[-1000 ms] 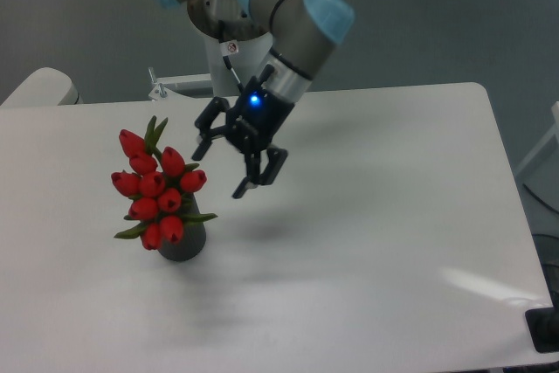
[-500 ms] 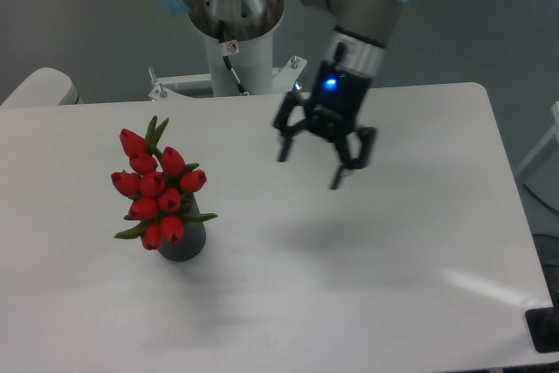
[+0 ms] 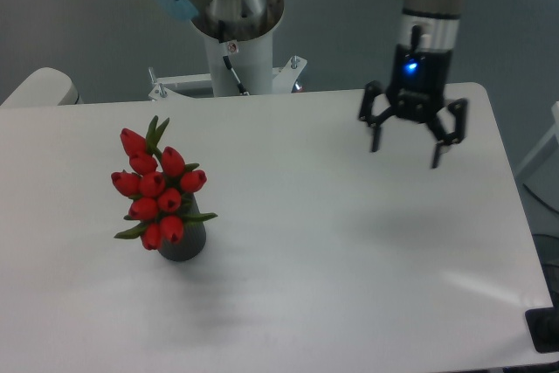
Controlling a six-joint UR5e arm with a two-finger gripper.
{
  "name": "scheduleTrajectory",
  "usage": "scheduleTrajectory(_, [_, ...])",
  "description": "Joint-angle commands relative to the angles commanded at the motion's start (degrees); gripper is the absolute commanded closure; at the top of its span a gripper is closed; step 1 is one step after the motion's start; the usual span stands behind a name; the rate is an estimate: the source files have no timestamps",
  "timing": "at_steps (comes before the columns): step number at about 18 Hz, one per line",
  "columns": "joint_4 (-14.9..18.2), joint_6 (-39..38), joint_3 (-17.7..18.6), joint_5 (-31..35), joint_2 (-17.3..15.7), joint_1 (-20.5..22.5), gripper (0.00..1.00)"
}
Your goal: Insert the flowers into the vase
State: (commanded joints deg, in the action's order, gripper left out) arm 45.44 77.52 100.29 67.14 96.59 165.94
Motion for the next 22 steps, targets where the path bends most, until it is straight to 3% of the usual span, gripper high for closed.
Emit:
scheduleTrajectory(2, [1.8,4.3,-1.1,3.7,0.0,0.1,0.0])
scheduleTrajectory(5, [11.7,16.1,-5.3,12.0,-0.3,0.5,0.0])
scheduleTrajectory(7, [18.2,19.0,-9.6,13.7,0.0,0.6,0.0])
scheduleTrajectory(10, [24.7,21.7,-14.5,14.2,1.3,0.9,0.0])
scheduleTrajectory(13, [31.8,29.2,-20.3,19.8,4.0,0.8,0.0])
scheduleTrajectory(17, [32.7,31.3,-23.3,21.1,7.1,0.9,0.0])
scheduleTrajectory(22, [29.5,30.9,-21.5,21.3,7.6,0.4,0.0])
